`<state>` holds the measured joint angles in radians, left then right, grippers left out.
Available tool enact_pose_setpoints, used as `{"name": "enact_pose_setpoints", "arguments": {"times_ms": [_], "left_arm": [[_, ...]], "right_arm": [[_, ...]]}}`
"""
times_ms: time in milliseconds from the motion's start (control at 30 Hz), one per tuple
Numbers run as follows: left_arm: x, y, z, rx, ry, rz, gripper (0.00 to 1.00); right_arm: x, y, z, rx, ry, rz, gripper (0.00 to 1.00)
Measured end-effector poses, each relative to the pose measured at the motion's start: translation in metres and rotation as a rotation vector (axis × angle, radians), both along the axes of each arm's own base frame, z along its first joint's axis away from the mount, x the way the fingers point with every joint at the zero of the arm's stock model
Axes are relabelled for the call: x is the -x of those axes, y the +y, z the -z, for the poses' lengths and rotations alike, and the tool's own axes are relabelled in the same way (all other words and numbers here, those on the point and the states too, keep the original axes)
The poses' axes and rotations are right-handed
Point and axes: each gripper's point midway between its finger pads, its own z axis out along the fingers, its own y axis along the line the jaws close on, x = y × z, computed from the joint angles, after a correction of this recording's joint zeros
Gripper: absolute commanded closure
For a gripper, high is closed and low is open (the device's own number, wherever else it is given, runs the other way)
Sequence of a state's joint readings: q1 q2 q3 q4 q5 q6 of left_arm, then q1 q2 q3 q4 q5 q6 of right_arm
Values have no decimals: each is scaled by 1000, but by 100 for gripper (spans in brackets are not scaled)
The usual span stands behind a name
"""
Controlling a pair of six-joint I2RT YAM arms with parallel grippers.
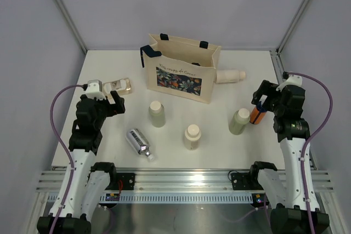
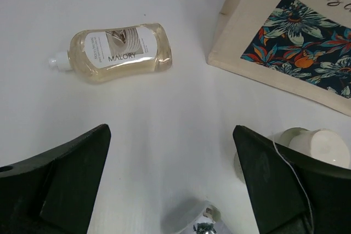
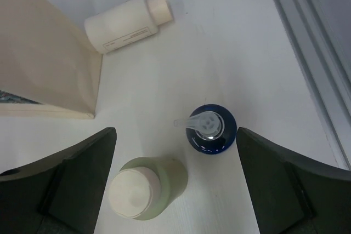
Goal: Place the personal care products into the canvas bag
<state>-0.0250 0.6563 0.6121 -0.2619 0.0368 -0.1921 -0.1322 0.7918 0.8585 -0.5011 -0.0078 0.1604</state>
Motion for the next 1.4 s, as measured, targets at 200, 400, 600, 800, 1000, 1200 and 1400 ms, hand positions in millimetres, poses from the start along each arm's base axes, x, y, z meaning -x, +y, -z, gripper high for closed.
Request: {"name": "enact_pose_setpoints", "arguments": {"times_ms": [200, 400, 600, 800, 1000, 1200, 1400], "left_arm": [[-8, 12, 27, -103, 88, -14, 1], [-46, 18, 28, -253, 193, 50, 1], [-86, 16, 40, -422, 245, 202, 1], [-122, 12, 77, -580, 335, 405, 1], [-156, 14, 112, -667, 428, 518, 3], [-176, 18, 140, -700, 522, 577, 3], [-195, 30, 164, -727, 614, 579, 3]], "right_arm": [[13, 59, -2, 97, 22, -517, 1], [43, 111, 18, 117, 9, -1024, 1], [78, 135, 32, 164, -112, -1268, 0], [82, 139, 33, 195, -161, -1325, 0], [82, 141, 31, 207, -185, -1344, 1], [81, 140, 33, 201, -175, -1342, 0], [81, 140, 33, 201, -174, -1342, 0]]}}
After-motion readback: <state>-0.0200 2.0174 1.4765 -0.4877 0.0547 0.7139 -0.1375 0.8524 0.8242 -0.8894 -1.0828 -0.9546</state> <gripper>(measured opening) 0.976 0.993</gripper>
